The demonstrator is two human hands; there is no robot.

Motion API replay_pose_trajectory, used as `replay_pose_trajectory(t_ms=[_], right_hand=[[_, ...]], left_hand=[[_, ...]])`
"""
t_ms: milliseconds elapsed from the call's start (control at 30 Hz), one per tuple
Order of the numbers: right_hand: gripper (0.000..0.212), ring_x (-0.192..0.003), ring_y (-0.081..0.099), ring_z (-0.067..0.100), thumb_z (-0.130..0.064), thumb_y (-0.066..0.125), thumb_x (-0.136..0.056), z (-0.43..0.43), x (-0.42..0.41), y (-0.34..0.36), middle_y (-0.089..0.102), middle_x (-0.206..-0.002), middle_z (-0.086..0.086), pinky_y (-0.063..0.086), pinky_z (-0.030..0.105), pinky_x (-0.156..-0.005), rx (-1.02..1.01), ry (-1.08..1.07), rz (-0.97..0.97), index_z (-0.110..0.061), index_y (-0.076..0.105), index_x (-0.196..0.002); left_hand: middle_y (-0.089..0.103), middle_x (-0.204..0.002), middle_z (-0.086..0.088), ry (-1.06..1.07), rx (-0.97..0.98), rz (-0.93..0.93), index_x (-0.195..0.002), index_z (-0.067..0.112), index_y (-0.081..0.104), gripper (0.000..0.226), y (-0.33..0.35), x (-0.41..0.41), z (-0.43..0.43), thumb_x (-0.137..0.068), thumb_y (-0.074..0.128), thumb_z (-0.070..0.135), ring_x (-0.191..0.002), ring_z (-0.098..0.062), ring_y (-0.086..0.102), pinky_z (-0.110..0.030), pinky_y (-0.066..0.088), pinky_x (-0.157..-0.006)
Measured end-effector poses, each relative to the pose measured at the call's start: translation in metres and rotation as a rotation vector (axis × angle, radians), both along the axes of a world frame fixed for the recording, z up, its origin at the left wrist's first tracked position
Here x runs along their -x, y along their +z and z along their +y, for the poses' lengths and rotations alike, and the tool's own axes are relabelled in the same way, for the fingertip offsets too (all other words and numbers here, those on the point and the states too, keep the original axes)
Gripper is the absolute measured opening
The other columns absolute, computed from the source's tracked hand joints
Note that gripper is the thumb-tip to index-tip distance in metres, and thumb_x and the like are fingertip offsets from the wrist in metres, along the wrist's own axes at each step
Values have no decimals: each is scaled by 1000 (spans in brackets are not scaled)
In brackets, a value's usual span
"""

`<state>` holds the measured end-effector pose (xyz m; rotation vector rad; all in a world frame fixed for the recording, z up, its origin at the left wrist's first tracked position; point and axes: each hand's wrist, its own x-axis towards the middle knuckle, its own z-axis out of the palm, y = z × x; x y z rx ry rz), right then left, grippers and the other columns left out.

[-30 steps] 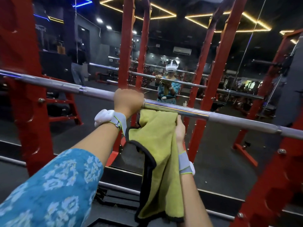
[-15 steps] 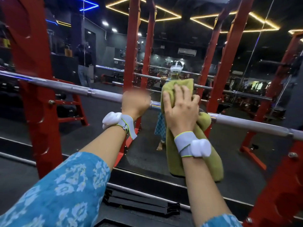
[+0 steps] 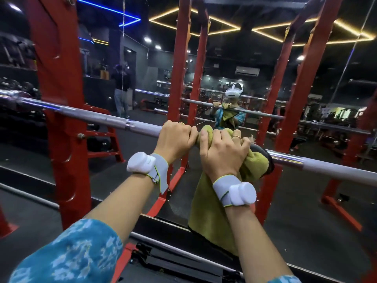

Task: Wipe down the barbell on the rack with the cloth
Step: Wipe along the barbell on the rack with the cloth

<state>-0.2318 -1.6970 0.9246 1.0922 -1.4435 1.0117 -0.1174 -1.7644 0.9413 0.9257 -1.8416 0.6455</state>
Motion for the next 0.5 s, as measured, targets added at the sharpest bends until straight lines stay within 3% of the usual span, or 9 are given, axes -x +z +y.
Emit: replay_pose_trajectory(t_ms=[167,500], right_hand=[[45,-77,58,31,-42,42,-93,-14,-17,-2,56,-60,4,35,40,-76,46,12,18,-15,59,-62],[45,-81,60,32,-42,44,-92,-32,-56,1,59,-62,5,33,40,-78,8,69,37,-13,61,-63]], left_hand=[[53,-42,-10,58,106,-28,-44,9,55,48,-3,-38,-19,-86,38,26,-39,-29,50,-28,40,-51],[53,-44,-13,73,95,-2,-47,7,54,48,2,-82,-32,-87,40,29,-42,-31,52,-30,41,-53]])
